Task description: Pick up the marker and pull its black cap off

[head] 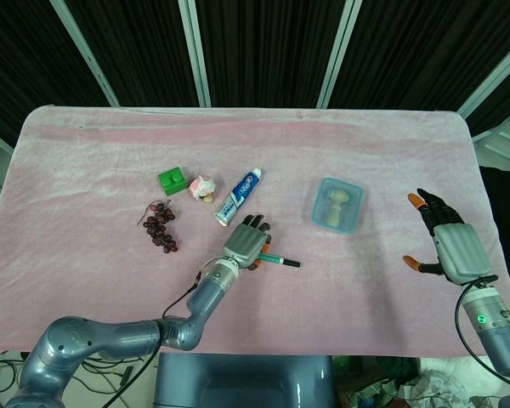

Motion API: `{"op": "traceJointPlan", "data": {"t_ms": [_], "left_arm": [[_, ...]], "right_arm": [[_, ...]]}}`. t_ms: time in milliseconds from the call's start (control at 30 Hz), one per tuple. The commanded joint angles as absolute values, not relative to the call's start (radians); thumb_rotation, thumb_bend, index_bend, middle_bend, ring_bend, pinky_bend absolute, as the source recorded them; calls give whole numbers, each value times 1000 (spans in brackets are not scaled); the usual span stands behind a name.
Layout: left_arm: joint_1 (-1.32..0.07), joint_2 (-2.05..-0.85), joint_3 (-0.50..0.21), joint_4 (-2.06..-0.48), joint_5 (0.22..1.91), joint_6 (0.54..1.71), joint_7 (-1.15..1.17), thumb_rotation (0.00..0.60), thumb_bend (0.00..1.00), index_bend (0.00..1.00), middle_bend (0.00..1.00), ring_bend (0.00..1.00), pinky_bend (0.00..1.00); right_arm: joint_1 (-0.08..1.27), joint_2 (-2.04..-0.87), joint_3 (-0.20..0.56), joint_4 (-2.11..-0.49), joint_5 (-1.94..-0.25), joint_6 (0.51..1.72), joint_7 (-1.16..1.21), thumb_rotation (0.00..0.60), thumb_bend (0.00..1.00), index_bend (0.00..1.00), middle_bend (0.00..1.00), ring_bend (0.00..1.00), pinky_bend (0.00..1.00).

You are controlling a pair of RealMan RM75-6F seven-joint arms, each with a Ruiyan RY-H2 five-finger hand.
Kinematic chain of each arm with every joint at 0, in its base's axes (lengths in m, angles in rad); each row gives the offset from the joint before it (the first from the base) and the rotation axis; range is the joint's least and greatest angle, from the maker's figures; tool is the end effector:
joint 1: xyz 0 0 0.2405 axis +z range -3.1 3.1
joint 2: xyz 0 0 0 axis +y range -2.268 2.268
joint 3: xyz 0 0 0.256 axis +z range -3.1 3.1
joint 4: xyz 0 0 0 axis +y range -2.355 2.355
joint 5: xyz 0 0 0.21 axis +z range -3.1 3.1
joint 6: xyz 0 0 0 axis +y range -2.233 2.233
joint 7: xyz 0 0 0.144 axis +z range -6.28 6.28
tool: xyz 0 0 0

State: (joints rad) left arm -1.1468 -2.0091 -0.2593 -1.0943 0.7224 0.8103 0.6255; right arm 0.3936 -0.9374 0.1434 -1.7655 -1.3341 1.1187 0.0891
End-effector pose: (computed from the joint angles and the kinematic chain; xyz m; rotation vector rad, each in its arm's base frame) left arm -0.0203 0.3559 -0.1509 -2.0737 -0.9178 -0.8091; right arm -0.2488 -0.2806 0.1746 1.5649 -1.0372 0.9482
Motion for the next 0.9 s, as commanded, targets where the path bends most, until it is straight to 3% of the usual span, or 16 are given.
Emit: {"op": "traceJointPlan", "data": {"t_ms": [33, 300, 500, 900], "left_arm": [[-1145, -2007, -260, -1097, 726, 811, 624, 600, 311, 530, 199, 35, 86], [-1141, -2007, -261, -1099, 720, 813, 628, 600, 360, 586, 218, 35, 86], [-1135, -2018, -266, -1096, 710, 836, 637, 600, 456, 643, 248, 35, 86], [-1096, -2022, -319, -1112, 711, 894, 570, 600, 560, 710, 302, 43, 86]], "right_arm": [[395, -939, 143, -1767, -1332, 1116, 84, 600, 87, 34, 0, 39, 151], [396, -942, 143, -1769, -1326, 1114, 73, 600, 89, 33, 0, 39, 151], [397, -943, 143, -1769, -1320, 1108, 68, 600, 90, 33, 0, 39, 150], [407, -937, 150, -1782, -1322, 1102, 57, 600, 90, 32, 0, 39, 151]]}}
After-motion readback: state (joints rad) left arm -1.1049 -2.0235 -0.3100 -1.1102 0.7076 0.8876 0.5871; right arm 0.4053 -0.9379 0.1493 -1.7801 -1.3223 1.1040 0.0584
